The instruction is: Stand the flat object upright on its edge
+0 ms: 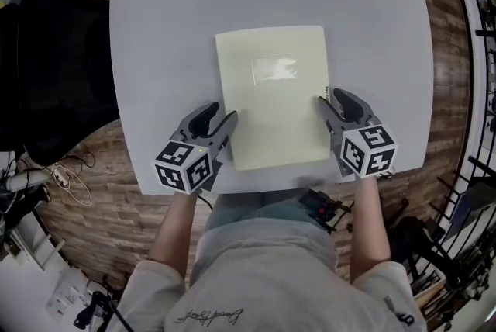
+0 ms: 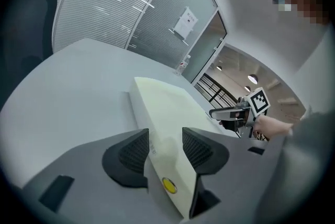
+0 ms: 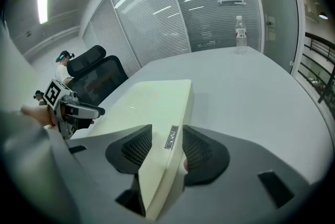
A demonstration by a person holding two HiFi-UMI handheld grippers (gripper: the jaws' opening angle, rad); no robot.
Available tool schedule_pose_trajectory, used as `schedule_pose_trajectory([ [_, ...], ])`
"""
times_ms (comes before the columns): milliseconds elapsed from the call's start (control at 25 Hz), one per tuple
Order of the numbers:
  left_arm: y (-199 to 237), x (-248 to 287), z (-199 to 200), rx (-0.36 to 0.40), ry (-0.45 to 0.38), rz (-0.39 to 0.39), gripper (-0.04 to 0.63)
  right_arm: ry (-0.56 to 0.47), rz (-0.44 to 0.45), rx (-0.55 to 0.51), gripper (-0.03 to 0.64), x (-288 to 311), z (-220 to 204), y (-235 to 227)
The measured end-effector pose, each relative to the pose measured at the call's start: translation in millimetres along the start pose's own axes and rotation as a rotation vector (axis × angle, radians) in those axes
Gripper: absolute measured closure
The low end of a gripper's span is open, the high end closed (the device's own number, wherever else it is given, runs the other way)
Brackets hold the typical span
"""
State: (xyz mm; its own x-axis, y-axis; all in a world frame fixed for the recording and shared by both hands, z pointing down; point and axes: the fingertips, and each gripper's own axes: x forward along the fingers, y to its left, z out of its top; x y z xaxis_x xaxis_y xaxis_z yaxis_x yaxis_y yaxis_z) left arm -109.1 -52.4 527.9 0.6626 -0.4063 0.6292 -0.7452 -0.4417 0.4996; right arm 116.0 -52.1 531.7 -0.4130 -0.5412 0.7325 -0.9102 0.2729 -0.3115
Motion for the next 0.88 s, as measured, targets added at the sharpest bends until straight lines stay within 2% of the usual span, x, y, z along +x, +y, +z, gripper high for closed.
schedule_pose_trajectory([
  [240, 6.1, 10.4, 0.2, -0.092, 0.013, -0.052, 0.343, 0.028, 0.051, 0.06, 0.369, 11.7, -2.3, -2.7],
  [640, 14.9, 21.9, 4.2, -0.119, 0.041, -0.073, 0.324, 0.077, 0.139, 0.169, 0.348, 20.5, -5.3, -5.6],
  [880, 16.7, 28.5, -1.0, -0.177, 0.088, -0.114, 0.31, 0.117, 0.184, 0.17, 0.342, 25.2, -8.8, -5.9],
])
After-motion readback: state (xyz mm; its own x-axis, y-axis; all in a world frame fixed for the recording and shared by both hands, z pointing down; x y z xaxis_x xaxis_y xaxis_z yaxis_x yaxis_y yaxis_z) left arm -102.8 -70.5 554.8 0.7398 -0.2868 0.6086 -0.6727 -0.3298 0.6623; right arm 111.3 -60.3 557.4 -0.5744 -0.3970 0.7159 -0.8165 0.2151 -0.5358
